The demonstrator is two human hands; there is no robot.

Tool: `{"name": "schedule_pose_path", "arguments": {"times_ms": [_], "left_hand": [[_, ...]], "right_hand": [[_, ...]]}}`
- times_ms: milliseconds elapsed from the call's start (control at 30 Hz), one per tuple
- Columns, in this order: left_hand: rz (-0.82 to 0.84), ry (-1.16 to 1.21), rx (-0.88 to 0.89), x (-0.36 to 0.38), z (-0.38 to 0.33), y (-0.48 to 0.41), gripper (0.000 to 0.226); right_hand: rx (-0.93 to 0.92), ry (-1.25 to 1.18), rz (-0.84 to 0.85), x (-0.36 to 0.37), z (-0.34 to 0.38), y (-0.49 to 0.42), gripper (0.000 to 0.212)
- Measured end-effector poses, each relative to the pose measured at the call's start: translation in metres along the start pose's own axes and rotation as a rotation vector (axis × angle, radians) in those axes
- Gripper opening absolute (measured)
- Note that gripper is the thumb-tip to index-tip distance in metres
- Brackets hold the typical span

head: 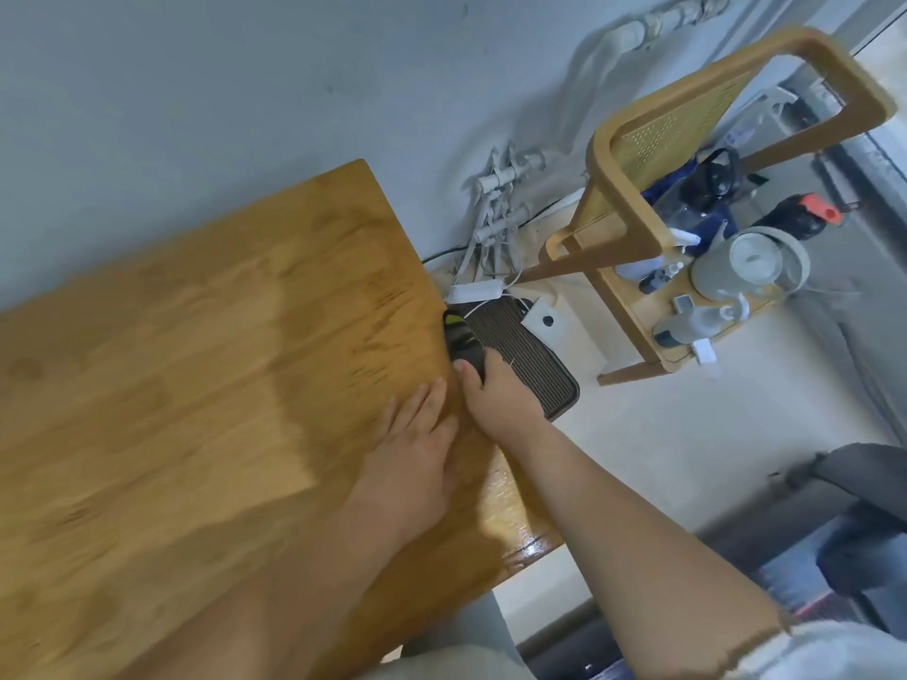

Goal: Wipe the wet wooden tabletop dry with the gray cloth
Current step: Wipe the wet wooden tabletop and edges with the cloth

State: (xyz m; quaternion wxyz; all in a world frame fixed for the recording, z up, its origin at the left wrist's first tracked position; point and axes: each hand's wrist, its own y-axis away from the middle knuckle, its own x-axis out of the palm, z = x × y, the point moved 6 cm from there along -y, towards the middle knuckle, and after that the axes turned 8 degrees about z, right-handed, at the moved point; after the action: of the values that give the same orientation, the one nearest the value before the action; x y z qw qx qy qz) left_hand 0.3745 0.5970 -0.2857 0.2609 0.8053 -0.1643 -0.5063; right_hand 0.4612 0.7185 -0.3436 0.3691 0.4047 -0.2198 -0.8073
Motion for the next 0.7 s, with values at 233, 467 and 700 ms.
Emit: {"name": "schedule_pose_path", "arguments": {"times_ms": [233,467,700], "left_hand": [[0.073,0.039,0.060,0.028,-0.004,0.040,0.055],[0.057,0.062,0.118,0.062,0.032,0.124,0.055],[0.054,-0.038,0.035,0.097,0.097,0.218,0.057]], "right_hand": [[0.138,0.015,-0.104,0.023,-0.098,0.100,0.036],[0.375,-0.465,-0.475,0.070,-0.137,0.168,0.041],[0.544,-0.862,-0.576,0.166,-0.088,0.191,0.060]]}}
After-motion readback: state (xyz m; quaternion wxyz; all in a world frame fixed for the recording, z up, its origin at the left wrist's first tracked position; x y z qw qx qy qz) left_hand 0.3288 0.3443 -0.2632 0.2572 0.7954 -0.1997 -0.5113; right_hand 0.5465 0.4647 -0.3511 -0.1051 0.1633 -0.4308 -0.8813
